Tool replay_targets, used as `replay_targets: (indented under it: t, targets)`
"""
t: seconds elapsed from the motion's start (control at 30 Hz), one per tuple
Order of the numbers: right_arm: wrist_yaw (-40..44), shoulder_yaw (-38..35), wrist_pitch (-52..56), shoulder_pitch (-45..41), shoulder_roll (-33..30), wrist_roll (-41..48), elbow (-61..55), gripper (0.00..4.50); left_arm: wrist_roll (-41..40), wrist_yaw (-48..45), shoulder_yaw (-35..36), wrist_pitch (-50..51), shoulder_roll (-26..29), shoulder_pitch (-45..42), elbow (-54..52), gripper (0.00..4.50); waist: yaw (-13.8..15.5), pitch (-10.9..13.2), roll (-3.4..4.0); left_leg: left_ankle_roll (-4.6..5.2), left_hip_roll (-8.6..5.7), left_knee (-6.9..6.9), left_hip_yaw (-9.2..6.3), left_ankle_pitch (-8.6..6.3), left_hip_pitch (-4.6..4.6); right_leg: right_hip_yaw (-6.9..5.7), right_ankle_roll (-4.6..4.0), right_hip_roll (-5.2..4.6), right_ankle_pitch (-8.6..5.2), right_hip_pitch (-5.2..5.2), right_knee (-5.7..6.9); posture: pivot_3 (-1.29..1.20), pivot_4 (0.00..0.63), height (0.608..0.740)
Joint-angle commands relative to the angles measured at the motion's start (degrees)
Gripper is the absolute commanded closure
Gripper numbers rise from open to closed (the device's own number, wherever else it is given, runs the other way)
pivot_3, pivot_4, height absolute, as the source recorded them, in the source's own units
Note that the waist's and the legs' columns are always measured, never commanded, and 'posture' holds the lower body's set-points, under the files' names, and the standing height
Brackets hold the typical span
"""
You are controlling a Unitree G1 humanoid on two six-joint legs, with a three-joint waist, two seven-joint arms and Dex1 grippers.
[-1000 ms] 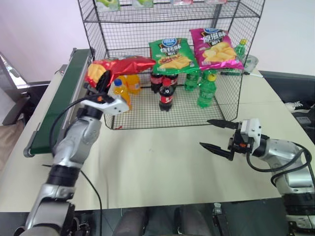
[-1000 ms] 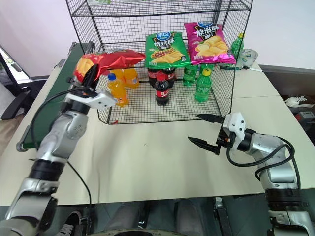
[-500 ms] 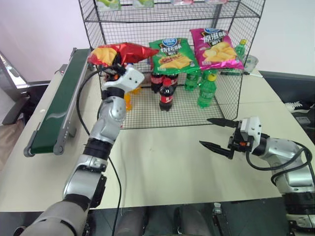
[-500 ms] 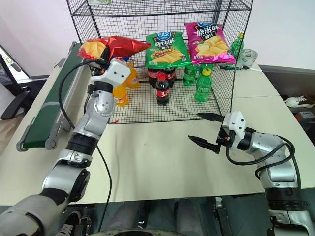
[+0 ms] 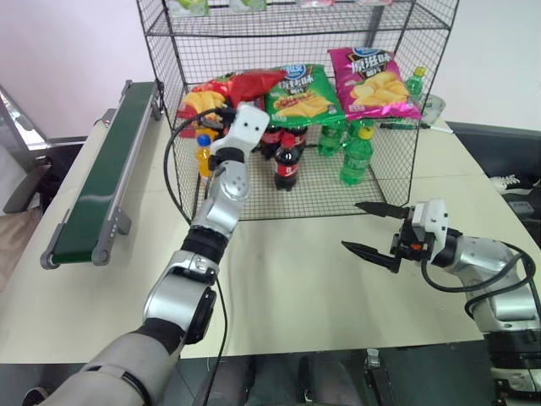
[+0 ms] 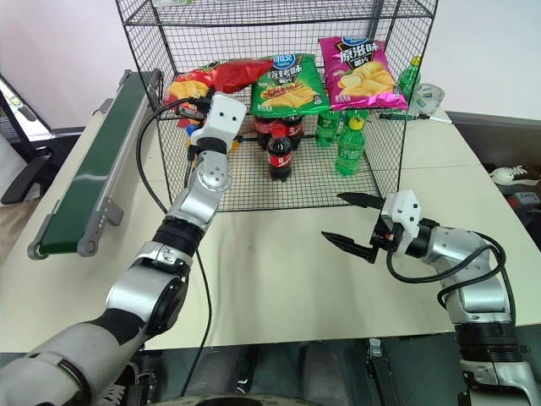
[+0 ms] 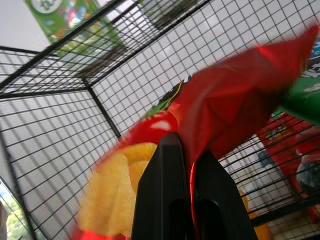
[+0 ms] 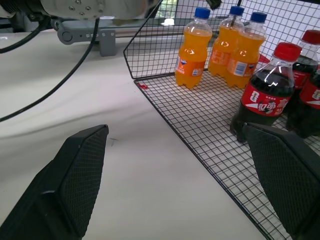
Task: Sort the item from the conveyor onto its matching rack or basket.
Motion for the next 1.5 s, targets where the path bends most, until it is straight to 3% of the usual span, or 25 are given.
replay_targets:
  t: [0.03, 0.23, 0.4, 0.53, 0.63, 1.0, 1.03, 1.07, 1.3, 1.5]
  targets:
    - [-0.4, -1.0, 1.0, -1.1, 0.5, 2.0, -2.8, 0.00, -0.6, 3.6, 0.3, 0.2, 0.3, -4.0, 1.2, 4.44, 0.0, 0.0, -0.03, 0.00, 0.01, 0.00, 0.00, 0.00, 0.00, 0.00, 0.00, 0.01, 0.00, 0.00, 0.00, 0.00, 0.150, 0.740]
    - [-4.9, -6.1, 5.7, -4.2, 2.9, 9.8, -4.3, 0.00, 1.5, 12.1, 0.0, 3.6, 0.7, -3.9, 0.4, 4.44, 0.1, 0.1, -0.12, -0.13, 0.01, -0.01, 0.05, 0.07, -0.03, 0.04, 0.01, 0.00, 0.00, -0.05, 0.00, 0.00, 0.150, 0.740]
    - [-12.4, -9.2, 2.9, -9.1, 6.4, 7.4, -0.6, 0.00, 2.1, 14.2, -0.7, 6.9, 0.4, -2.2, -2.1, 4.44, 0.1, 0.1, -0.12, -0.14, -0.01, 0.02, 0.05, 0.08, -0.08, 0.05, 0.02, -0.02, 0.02, -0.09, 0.01, 0.00, 0.150, 0.740]
    - [-11.9, -8.4, 2.4, -9.1, 6.6, 6.7, -0.7, 0.00, 2.9, 15.2, -1.7, 8.3, 1.1, -2.2, -1.7, 4.44, 0.1, 0.1, -0.12, -0.16, -0.01, 0.01, 0.05, 0.09, -0.27, 0.05, 0.02, 0.00, 0.02, -0.28, 0.02, 0.00, 0.150, 0.740]
    - [-11.8, -7.9, 2.2, -9.1, 6.6, 6.2, -0.4, 0.00, -0.8, 13.8, -0.4, 6.3, -0.6, -4.3, 2.1, 4.44, 0.0, 0.1, -0.12, -0.21, -0.01, 0.19, 0.15, 0.14, -0.80, 0.15, 0.01, -0.02, 0.03, -0.93, 0.29, 0.00, 0.150, 0.740]
    - [-11.0, -6.7, 2.3, -6.8, 6.1, 4.8, -2.9, 0.00, -8.8, 12.3, 2.5, -1.6, -2.8, -9.5, 11.6, 4.44, 0.1, 0.1, -0.12, -0.20, -0.02, 0.42, 0.19, 0.13, -0.81, 0.18, 0.08, -0.01, 0.09, -0.89, 0.38, 0.00, 0.150, 0.740]
    - [-11.0, -6.7, 2.3, -6.7, 6.1, 4.8, -3.0, 0.00, -9.7, 11.6, 3.0, -2.5, -2.8, -9.6, 11.4, 3.86, 0.1, 0.1, -0.12, -0.20, -0.02, 0.44, 0.19, 0.13, -0.82, 0.18, 0.08, -0.01, 0.09, -0.89, 0.38, 0.00, 0.150, 0.740]
    - [-11.0, -6.7, 2.4, -6.7, 6.0, 4.8, -3.1, 0.00, -10.3, 11.1, 3.3, -3.5, -2.8, -9.6, 11.1, 3.63, 0.0, 0.1, -0.12, -0.20, -0.02, 0.46, 0.19, 0.13, -0.82, 0.18, 0.08, -0.01, 0.09, -0.88, 0.38, 0.00, 0.150, 0.740]
    - [-10.5, -6.1, 3.1, -6.5, 6.2, 4.9, -3.6, 0.00, -10.9, 6.8, 1.7, -7.2, -2.7, -9.4, 8.5, 0.13, 0.0, 0.1, -0.12, -0.19, -0.02, 0.69, 0.19, 0.12, -0.83, 0.19, 0.13, 0.02, 0.14, -0.83, 0.51, 0.00, 0.150, 0.740]
    - [-10.2, -5.6, 3.0, -5.9, 6.1, 4.8, -3.9, 0.00, -17.6, -11.4, 1.3, -12.6, -2.2, -2.7, -1.8, 0.02, -0.1, 0.1, -0.10, -0.18, -0.02, 0.78, 0.20, 0.12, -0.85, 0.20, 0.14, 0.02, 0.17, -0.82, 0.52, 0.00, 0.150, 0.740]
